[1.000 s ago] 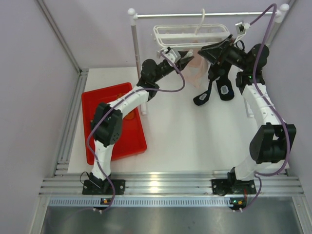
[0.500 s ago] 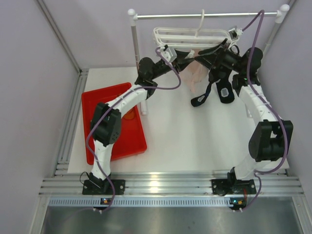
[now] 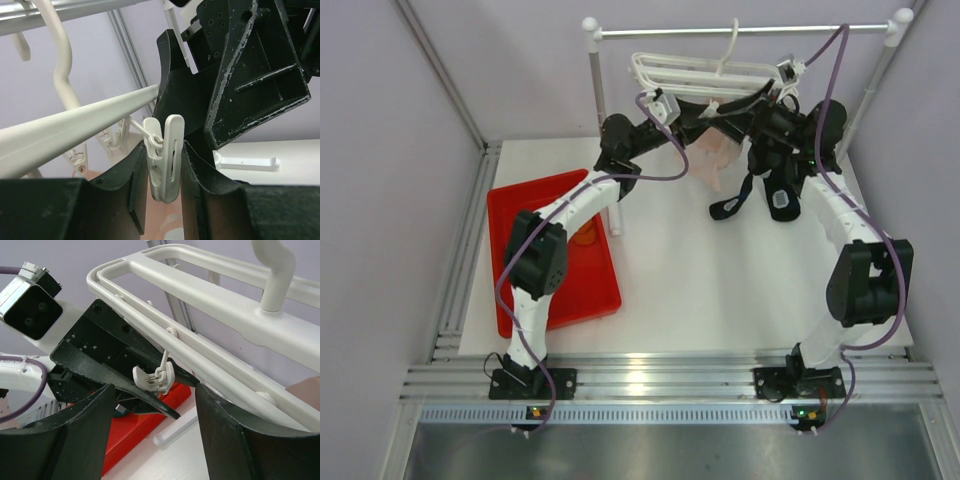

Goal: Clip the socks to the hanger
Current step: Open the clamp at the hanger.

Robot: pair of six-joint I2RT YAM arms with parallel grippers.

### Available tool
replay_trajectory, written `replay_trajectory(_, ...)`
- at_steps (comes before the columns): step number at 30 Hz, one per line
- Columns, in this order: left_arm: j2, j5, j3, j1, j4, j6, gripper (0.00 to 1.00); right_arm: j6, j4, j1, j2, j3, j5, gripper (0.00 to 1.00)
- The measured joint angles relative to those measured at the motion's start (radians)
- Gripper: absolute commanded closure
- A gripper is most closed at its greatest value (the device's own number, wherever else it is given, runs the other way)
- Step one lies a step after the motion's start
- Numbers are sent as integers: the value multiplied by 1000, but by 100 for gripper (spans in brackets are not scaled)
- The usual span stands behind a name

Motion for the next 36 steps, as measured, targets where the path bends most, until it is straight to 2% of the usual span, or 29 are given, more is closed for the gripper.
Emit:
replay_trajectory(4,0,10,9,4,0,-2,100,10,31,5,0,-3,19,37)
replay_trajectory(8,0,19,13,5,-1,-12,100,28,132,6,-1,-52,48,37)
replay_trajectory(13,2,32,13,4,-7,-25,100,14,240,10,-2,-126,87,32)
replay_trajectory(16,3,31,13,3,-7,-30,100,-19,266,12,-6,-155,97,30)
replay_trajectory(20,3,31,14,3,-7,-36,100,-81,290,15,-24,-206,119,24)
replay_trajectory(36,9,34,16,3,4,-37,100,-182,429,16,-99,-275,167,26)
